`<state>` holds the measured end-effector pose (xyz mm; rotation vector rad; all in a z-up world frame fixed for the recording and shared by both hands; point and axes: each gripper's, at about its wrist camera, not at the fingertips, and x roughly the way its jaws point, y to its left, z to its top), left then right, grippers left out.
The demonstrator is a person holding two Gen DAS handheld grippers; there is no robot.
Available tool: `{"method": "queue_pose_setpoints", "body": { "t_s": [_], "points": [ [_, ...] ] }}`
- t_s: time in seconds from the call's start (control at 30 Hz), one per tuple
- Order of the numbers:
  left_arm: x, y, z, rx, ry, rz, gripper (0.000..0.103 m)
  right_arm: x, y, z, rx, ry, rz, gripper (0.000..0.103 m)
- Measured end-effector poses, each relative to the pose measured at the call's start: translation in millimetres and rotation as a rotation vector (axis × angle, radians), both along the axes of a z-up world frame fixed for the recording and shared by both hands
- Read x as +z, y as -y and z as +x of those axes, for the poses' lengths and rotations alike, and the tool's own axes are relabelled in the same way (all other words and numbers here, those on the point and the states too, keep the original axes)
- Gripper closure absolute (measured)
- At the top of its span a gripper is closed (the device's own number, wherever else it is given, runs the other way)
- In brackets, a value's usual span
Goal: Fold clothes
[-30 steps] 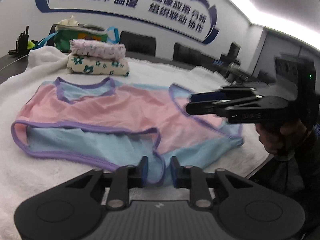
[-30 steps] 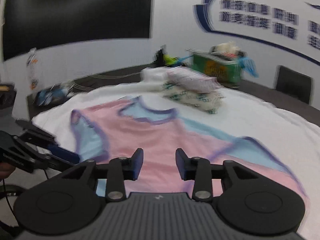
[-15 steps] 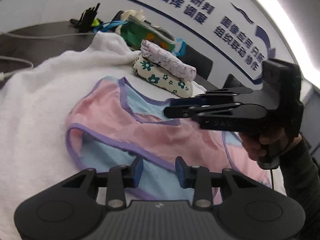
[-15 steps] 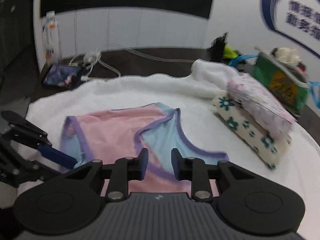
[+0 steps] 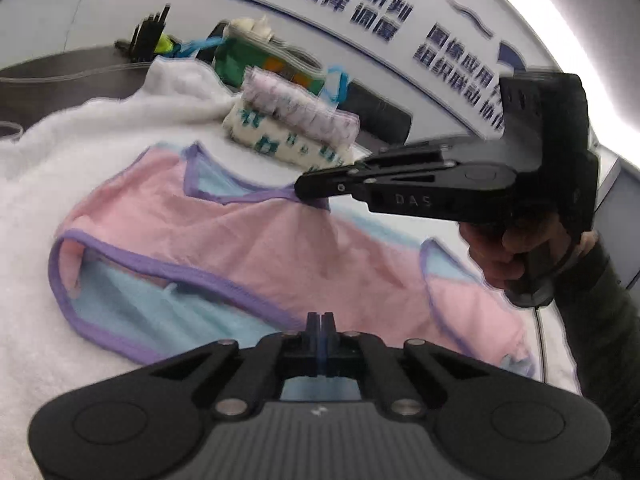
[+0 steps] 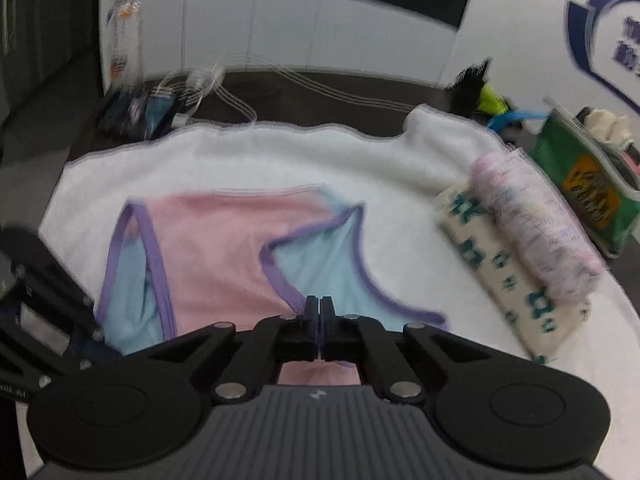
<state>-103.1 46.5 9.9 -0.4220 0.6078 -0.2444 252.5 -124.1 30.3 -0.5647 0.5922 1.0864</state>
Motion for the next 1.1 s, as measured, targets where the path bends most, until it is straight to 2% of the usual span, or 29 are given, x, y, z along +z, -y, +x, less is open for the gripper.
{"method": "queue_pose_setpoints", "body": {
  "t_s": [0.1, 0.2, 0.27, 0.3, 0.33, 0.47, 0.63, 0.77, 0.8, 0.83, 0.87, 0.93, 1.1],
  "points": [
    [5.6, 14.1, -2.2, -0.046, 0.029, -0.011, 0.103, 7.6, 20.7, 2.5, -0.024, -0.016, 0.075, 0.103],
    [2.5, 30.6, -2.2, -0.069, 0.017, 0.027, 0.103, 6.1, 36.1, 4.2, -0.037, -0.06, 0.112, 0.103],
    [-3.3, 30.5, 0.8, -0.014, -0.022, 0.041, 0.098, 2.5, 41.4, 6.9, -0.062, -0.067, 0.111, 0.103],
    [-6.5, 26.9, 4.5, 0.027, -0.055, 0.041, 0.087, 0.3, 43.4, 8.7, -0.086, -0.068, 0.104, 0.103],
    [-8.8, 21.6, 8.6, 0.064, -0.075, 0.033, 0.085, -1.9, 44.9, 11.2, -0.102, -0.073, 0.101, 0.103],
    [-6.8, 11.9, 21.4, 0.161, -0.08, 0.051, 0.085, -9.9, 40.9, 16.5, -0.103, -0.092, 0.105, 0.103],
    [-2.4, 16.9, 22.0, 0.224, -0.085, 0.172, 0.085, -12.4, 34.1, 18.1, -0.09, -0.089, 0.107, 0.103],
    [-4.2, 22.3, 23.9, 0.242, -0.072, 0.224, 0.085, -11.0, 34.3, 15.7, -0.074, -0.082, 0.115, 0.103],
    [-4.8, 26.0, 26.2, 0.239, -0.067, 0.251, 0.09, -11.3, 34.2, 15.8, -0.074, -0.083, 0.117, 0.103],
    [-5.4, 28.7, 28.1, 0.233, -0.065, 0.271, 0.099, -12.2, 33.7, 16.4, -0.075, -0.085, 0.117, 0.103],
    [-5.3, 30.3, 27.7, 0.228, -0.058, 0.279, 0.102, -13.2, 33.1, 17.0, -0.076, -0.088, 0.117, 0.103],
    [-4.4, 32.8, 24.7, 0.218, -0.036, 0.289, 0.102, -14.4, 32.1, 17.5, -0.078, -0.088, 0.115, 0.103],
    [12.5, 47.1, 0.6, 0.219, 0.099, 0.335, 0.102, -8.7, 36.2, 18.2, -0.088, -0.077, 0.147, 0.103]
  ]
}}
